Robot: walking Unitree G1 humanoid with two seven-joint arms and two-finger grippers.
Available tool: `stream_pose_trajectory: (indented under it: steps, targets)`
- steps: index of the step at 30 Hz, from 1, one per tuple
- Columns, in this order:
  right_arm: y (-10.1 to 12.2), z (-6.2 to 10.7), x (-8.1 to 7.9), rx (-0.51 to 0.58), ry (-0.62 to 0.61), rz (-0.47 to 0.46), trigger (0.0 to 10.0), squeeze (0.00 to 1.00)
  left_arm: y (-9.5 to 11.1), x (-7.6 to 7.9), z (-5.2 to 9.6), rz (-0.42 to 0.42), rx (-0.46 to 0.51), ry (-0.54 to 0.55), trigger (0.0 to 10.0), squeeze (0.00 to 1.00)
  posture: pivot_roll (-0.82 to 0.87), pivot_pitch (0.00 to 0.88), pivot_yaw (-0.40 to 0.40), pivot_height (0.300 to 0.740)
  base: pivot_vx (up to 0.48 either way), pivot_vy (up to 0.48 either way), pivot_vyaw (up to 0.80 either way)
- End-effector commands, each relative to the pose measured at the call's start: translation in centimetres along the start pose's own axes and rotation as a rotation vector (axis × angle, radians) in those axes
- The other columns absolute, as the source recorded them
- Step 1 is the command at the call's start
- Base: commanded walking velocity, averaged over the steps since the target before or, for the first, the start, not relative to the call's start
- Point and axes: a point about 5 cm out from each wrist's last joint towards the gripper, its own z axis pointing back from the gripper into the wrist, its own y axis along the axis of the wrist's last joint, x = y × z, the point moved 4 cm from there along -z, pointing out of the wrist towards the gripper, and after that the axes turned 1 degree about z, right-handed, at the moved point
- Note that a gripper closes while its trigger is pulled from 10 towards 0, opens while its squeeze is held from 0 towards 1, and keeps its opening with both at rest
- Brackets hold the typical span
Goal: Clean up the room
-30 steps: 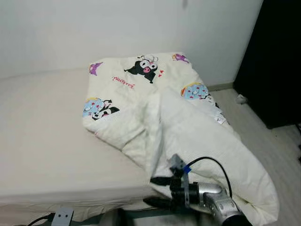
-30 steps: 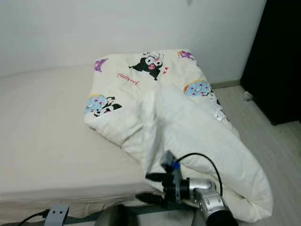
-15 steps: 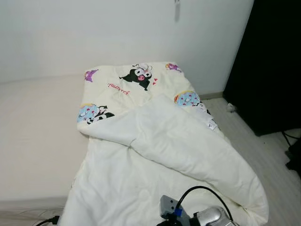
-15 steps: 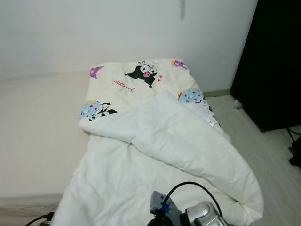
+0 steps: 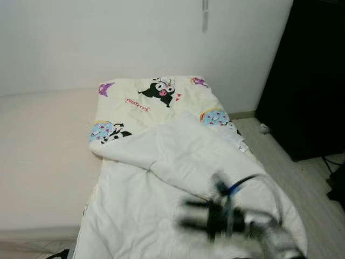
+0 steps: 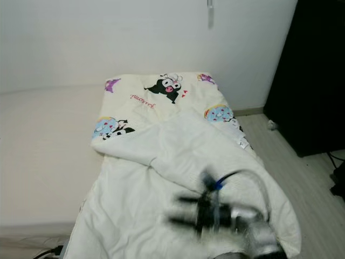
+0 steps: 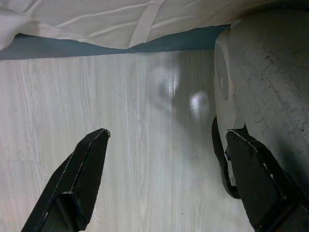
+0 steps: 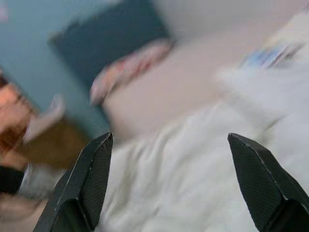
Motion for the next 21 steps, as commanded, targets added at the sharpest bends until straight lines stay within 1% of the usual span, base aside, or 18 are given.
stream_pose_trajectory:
  steps: [1,2,3,4,5,6,7,8,9,10,11,12,13,14,15,17,19,21]
  targets:
    - [1.7,1.3,1.8,0.120,-0.129,0.002,10.0,0.00,-0.8,0.1,0.1,-0.005,-0.028,-0.008,10.0,0.00,-0.12,0.055,0.088,0.485,0.000,0.000,0.00]
    - [1.7,1.3,1.8,0.120,-0.129,0.002,10.0,0.00,-0.8,0.1,0.1,-0.005,-0.028,-0.008,10.0,0.00,-0.12,0.055,0.088,0.485,0.000,0.000,0.00]
    - [3.6,3.8,5.1,0.217,-0.362,0.038,10.0,0.00,-1.0,-0.4,0.2,-0.018,-0.033,-0.001,10.0,0.00,-0.11,0.065,0.097,0.485,0.000,0.000,0.00]
    - [3.6,3.8,5.1,0.217,-0.362,0.038,10.0,0.00,-1.0,-0.4,0.2,-0.018,-0.033,-0.001,10.0,0.00,-0.11,0.065,0.097,0.485,0.000,0.000,0.00]
    - [4.8,6.9,7.9,0.293,-0.595,0.045,10.0,0.00,-1.1,-1.0,0.3,-0.028,-0.036,0.009,10.0,0.00,-0.10,0.079,0.109,0.485,0.000,0.000,0.00]
    - [5.5,9.6,9.7,0.350,-0.779,0.049,10.0,0.00,-1.2,-1.5,0.3,-0.033,-0.039,0.017,10.0,0.00,-0.09,0.084,0.112,0.485,0.000,0.000,0.00]
    - [5.5,9.6,9.7,0.350,-0.779,0.049,10.0,0.00,-1.2,-1.5,0.3,-0.033,-0.039,0.017,10.0,0.00,-0.09,0.084,0.112,0.485,0.000,0.000,0.00]
    - [5.6,12.4,10.8,0.382,-0.943,0.042,10.0,0.00,-1.2,-2.3,0.5,-0.043,-0.038,0.027,10.0,0.00,-0.06,0.112,0.136,0.485,0.000,0.000,0.00]
    - [5.6,12.4,10.8,0.382,-0.943,0.042,10.0,0.00,-1.2,-2.3,0.5,-0.043,-0.038,0.027,10.0,0.00,-0.06,0.112,0.136,0.485,0.000,0.000,0.00]
    - [5.6,14.1,11.2,0.397,-1.030,0.037,10.0,0.00,-1.3,-2.9,0.5,-0.049,-0.038,0.033,10.0,0.00,-0.06,0.116,0.140,0.485,0.000,0.000,0.00]
    - [5.6,14.1,11.2,0.397,-1.030,0.037,10.0,0.00,-1.3,-2.9,0.5,-0.049,-0.038,0.033,10.0,0.00,-0.06,0.116,0.140,0.485,0.000,0.000,0.00]
    - [5.5,15.6,11.4,0.413,-1.104,0.027,10.0,0.00,-1.3,-3.6,0.7,-0.057,-0.037,0.043,10.0,0.00,-0.04,0.135,0.155,0.485,0.000,0.000,0.00]
    - [5.5,15.6,11.4,0.413,-1.104,0.027,10.0,0.00,-1.3,-3.6,0.7,-0.057,-0.037,0.043,10.0,0.00,-0.04,0.135,0.155,0.485,0.000,0.000,0.00]
    - [5.2,17.3,11.6,0.412,-1.175,0.021,10.0,0.00,-1.3,-4.4,0.8,-0.069,-0.034,0.051,10.0,0.00,-0.02,0.154,0.169,0.485,0.000,0.000,0.00]
    - [5.2,17.3,11.6,0.412,-1.175,0.021,10.0,0.00,-1.3,-4.4,0.8,-0.069,-0.034,0.051,10.0,0.00,-0.02,0.154,0.169,0.485,0.000,0.000,0.00]
    - [4.3,19.5,11.6,0.388,-1.249,0.008,10.0,0.00,-1.3,-5.9,1.2,-0.096,-0.027,0.064,10.0,0.00,0.01,0.205,0.200,0.485,0.000,0.000,0.00]
    - [4.0,20.0,11.7,0.381,-1.267,0.008,10.0,0.00,-1.3,-6.3,1.3,-0.104,-0.025,0.066,10.0,0.00,0.01,0.205,0.200,0.485,0.000,0.000,0.00]
    - [3.1,19.9,11.6,0.332,-1.251,0.005,10.0,0.00,-1.4,-7.3,1.7,-0.123,-0.020,0.067,10.0,0.00,0.04,0.252,0.229,0.485,0.000,0.000,0.00]
